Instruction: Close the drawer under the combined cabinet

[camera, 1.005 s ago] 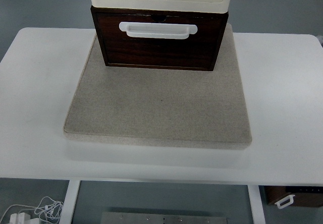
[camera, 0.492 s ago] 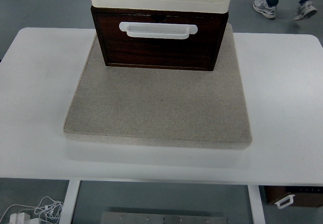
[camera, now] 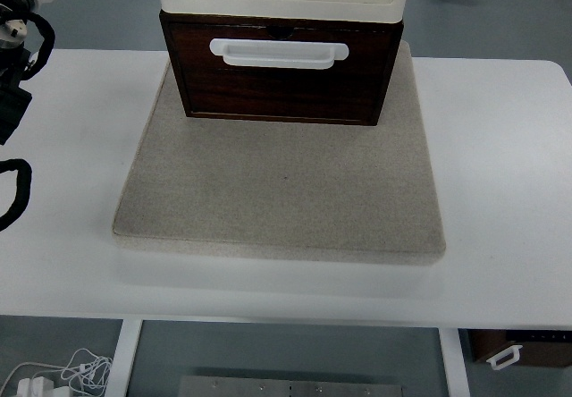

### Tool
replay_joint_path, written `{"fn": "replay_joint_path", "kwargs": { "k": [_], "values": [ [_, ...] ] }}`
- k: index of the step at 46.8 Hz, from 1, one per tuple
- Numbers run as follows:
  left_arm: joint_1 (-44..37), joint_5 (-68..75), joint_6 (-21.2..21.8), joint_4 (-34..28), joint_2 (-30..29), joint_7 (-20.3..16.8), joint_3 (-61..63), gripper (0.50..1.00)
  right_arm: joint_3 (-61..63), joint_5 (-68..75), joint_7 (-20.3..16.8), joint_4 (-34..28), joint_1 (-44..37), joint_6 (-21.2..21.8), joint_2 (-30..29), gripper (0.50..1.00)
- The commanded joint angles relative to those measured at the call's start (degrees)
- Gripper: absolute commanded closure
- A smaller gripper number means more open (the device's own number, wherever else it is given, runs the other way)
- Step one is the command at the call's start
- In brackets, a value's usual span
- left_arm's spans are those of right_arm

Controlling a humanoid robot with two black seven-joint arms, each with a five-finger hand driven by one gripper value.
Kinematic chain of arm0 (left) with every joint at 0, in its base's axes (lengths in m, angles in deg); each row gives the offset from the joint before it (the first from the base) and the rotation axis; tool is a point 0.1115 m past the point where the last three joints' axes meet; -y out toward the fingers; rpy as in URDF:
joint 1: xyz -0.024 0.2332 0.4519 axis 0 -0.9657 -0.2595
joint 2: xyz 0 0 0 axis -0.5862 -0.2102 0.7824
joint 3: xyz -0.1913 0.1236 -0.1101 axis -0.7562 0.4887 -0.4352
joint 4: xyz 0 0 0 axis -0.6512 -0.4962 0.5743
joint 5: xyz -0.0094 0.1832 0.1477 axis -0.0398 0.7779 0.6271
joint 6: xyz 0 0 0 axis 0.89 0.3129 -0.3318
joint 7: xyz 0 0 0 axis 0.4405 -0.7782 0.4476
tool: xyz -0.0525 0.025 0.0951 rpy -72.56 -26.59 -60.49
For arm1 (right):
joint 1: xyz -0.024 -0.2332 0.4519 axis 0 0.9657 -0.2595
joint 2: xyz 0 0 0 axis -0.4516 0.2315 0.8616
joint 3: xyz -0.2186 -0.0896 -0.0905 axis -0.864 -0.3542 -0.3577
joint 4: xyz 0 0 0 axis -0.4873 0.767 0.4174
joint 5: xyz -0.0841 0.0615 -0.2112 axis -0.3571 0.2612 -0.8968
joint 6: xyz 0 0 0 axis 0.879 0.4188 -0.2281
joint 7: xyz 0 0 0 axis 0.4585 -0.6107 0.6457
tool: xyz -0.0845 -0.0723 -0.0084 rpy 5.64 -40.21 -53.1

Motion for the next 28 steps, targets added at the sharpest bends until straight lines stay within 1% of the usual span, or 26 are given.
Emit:
{"fn": "replay_joint_path", "kwargs": {
  "k": [1,13,28],
  "values": [
    [-0.58,-1.06,-0.10,-1.17,1.35,-0.01,0.02,0.500,0.01,0.00,-0.01,-0.02,0.00,0.00,0.00,0.548],
    [-2.43,-1.24,-0.10,-1.26,5.04,-0.01,-0.07,0.500,-0.08,0.00,-0.01,-0.02,0.00,0.00,0.00,0.548],
    [-4.80,-4.49,-0.98,-1.35,6.19,-0.01,-0.07,0.500,0.19,0.00,-0.01,-0.02,0.27,0.26,0.00,0.548]
  ]
}}
